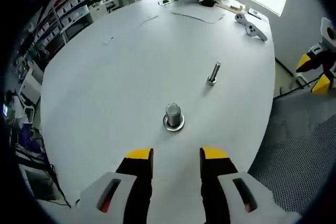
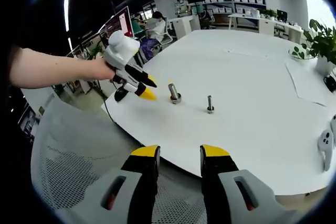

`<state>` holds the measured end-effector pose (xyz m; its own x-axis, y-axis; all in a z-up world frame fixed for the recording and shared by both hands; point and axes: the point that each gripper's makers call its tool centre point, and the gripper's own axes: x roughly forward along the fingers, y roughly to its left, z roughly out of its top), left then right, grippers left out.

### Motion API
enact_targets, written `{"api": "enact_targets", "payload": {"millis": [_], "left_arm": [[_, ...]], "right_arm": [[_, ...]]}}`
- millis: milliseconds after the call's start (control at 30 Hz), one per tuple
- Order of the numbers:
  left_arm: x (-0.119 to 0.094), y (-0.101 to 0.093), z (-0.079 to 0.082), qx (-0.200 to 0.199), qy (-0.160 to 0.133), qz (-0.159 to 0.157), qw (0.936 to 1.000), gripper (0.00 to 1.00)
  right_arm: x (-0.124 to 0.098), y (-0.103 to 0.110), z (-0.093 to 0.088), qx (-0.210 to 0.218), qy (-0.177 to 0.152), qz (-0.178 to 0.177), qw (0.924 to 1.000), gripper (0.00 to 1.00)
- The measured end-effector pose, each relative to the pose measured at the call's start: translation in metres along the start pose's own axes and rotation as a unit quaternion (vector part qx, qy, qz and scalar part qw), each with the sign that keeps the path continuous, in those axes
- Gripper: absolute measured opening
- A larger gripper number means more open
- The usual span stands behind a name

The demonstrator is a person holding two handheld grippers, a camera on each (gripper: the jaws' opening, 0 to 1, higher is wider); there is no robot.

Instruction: Place the washer onto the threaded stud by aligning its center hole with the stud, sliding it down to the base, and recovering from edge contact or off-axis alignment until the washer reaches the visible bottom stop.

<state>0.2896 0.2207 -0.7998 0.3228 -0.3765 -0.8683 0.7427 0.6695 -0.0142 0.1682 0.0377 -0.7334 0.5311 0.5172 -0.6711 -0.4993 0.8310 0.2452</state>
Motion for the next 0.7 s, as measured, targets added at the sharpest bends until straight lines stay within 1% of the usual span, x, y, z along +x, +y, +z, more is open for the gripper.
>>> {"api": "enact_targets", "payload": {"millis": [33,100,233,300,367,400,433,467,500,533,600,667,700], "left_arm": [[-0.005,-0.001,0.001,-0.009,-0.013,0.002,0.9999,0.34],[-0.012,-0.002,0.001,-0.021,-0.027,0.006,0.9994,0.34],[-0.026,-0.006,-0.009,-0.031,-0.041,0.012,0.9986,0.34],[-0.034,-0.007,-0.014,-0.044,-0.051,0.016,0.9976,0.34],[-0.043,-0.007,-0.017,-0.072,-0.071,0.022,0.9947,0.35],[-0.049,-0.006,-0.017,-0.082,-0.088,0.024,0.9924,0.36],[-0.053,-0.005,-0.019,-0.087,-0.094,0.027,0.9914,0.36],[-0.058,-0.003,-0.024,-0.093,-0.093,0.031,0.9908,0.36],[-0.059,-0.003,-0.025,-0.096,-0.093,0.031,0.9906,0.36],[-0.063,-0.002,-0.028,-0.106,-0.096,0.031,0.9892,0.36],[-0.069,-0.002,-0.031,-0.119,-0.103,0.031,0.9871,0.36],[-0.077,-0.001,-0.033,-0.122,-0.108,0.038,0.9859,0.37],[-0.082,-0.001,-0.033,-0.129,-0.115,0.042,0.9840,0.37]], "right_arm": [[0.000,0.000,0.000,0.000,0.000,0.000,1.0000,0.33],[0.000,-0.001,0.001,0.000,-0.001,-0.001,1.0000,0.33],[0.000,0.001,0.001,-0.004,-0.001,0.002,1.0000,0.33],[0.001,0.001,0.001,-0.008,0.000,0.003,1.0000,0.33],[0.000,0.002,0.001,-0.009,0.000,0.004,0.9999,0.33],[0.000,0.002,0.001,-0.009,-0.001,0.004,0.9999,0.33],[0.000,0.002,0.001,-0.009,-0.001,0.005,0.9999,0.33],[0.000,0.002,0.001,-0.009,-0.002,0.005,0.9999,0.33],[0.000,0.003,0.002,-0.009,-0.002,0.005,0.9999,0.33],[0.000,0.003,0.002,-0.009,-0.003,0.006,0.9999,0.33],[0.000,0.004,0.002,-0.011,-0.002,0.007,0.9999,0.33],[0.000,0.004,0.002,-0.011,-0.002,0.008,0.9999,0.33],[0.000,0.004,0.002,-0.011,-0.002,0.008,0.9999,0.33]]}}
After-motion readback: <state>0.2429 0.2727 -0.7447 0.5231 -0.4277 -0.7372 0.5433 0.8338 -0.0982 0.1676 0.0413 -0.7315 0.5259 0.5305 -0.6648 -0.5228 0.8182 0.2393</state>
